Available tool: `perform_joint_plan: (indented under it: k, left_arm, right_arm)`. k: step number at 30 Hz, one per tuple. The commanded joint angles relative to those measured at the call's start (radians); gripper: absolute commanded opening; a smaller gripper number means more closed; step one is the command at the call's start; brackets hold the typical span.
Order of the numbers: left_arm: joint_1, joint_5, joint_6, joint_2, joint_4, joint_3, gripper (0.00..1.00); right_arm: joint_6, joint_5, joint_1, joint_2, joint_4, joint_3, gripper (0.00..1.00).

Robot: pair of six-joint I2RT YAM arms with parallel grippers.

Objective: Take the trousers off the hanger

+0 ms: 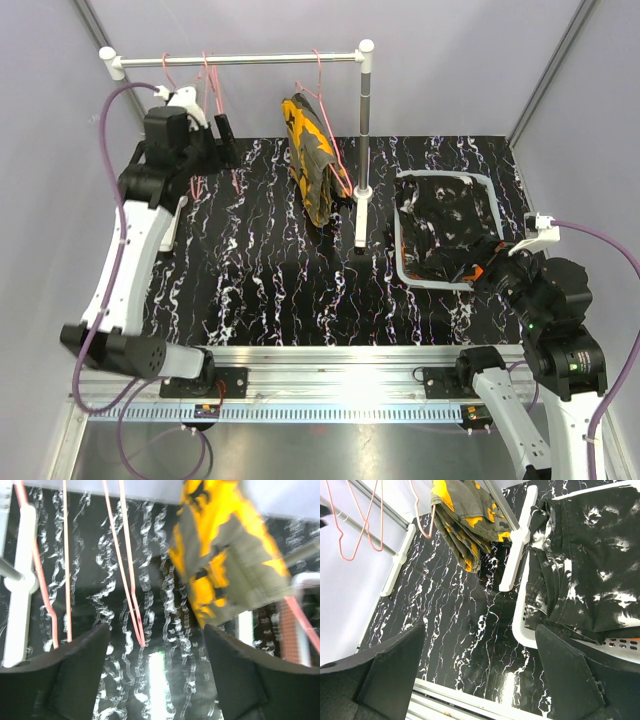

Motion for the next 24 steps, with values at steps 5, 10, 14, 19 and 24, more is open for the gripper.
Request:
perform_joint_plan:
  k: [5,10,14,19,24]
  left_arm:
    - [-0.122,0.007,-0.117,-0.240,0.158,-0.126,0.99]
    - [-0.270,-0.104,-0.213,-0.275,0.187,-0.148,0.99]
    - [-0.368,-0.140,-0.278,-0.274,0.256,-0.178,0.99]
    - [-0.475,-0.286,-0.273,-0.199,0.264,-0.148,0.99]
    - [-0.549,-0.418,-0.265,-0.064,0.243,-0.076,0.99]
  right_arm:
    - [0.036,0.028,-0.003,-0.008,0.006,0.002,0.99]
    - [0.077,0.089,-0.003,-0.003,-0.018,0.005,0.99]
    - [0.097,0.091,-0.003,-0.009,-0.033,0.002,0.99]
    - [0.111,0.085,-0.003,-0.028,-0.038,-0.010,0.99]
    - [0.113,0.074,-0.003,-0.043,-0.040,-0.017,0.99]
